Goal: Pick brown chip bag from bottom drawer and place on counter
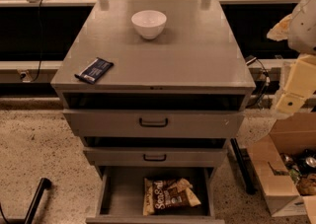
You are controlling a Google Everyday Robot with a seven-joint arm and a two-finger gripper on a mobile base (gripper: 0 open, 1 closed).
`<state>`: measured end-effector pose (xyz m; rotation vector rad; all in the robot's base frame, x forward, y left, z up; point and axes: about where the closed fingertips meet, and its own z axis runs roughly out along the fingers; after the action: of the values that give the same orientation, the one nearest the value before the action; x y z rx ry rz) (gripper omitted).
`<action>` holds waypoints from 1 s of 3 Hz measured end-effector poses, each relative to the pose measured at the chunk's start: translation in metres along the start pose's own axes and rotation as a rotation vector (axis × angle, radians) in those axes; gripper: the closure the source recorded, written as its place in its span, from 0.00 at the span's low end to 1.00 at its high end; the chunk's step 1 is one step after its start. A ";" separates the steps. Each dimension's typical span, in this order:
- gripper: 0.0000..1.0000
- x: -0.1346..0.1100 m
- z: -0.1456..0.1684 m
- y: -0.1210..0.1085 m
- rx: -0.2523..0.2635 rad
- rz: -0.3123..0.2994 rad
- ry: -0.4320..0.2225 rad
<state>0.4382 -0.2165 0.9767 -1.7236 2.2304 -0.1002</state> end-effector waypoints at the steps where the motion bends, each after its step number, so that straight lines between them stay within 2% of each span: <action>1: 0.00 0.000 0.000 0.000 0.000 0.000 0.000; 2: 0.00 -0.004 0.023 0.010 -0.025 0.017 -0.051; 3: 0.00 -0.025 0.082 0.055 -0.111 0.085 -0.213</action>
Offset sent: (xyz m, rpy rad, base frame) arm -0.0191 0.0918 -0.2374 0.6413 0.1616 0.0190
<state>0.4165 -0.1671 0.8909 -1.6075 2.1828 0.2204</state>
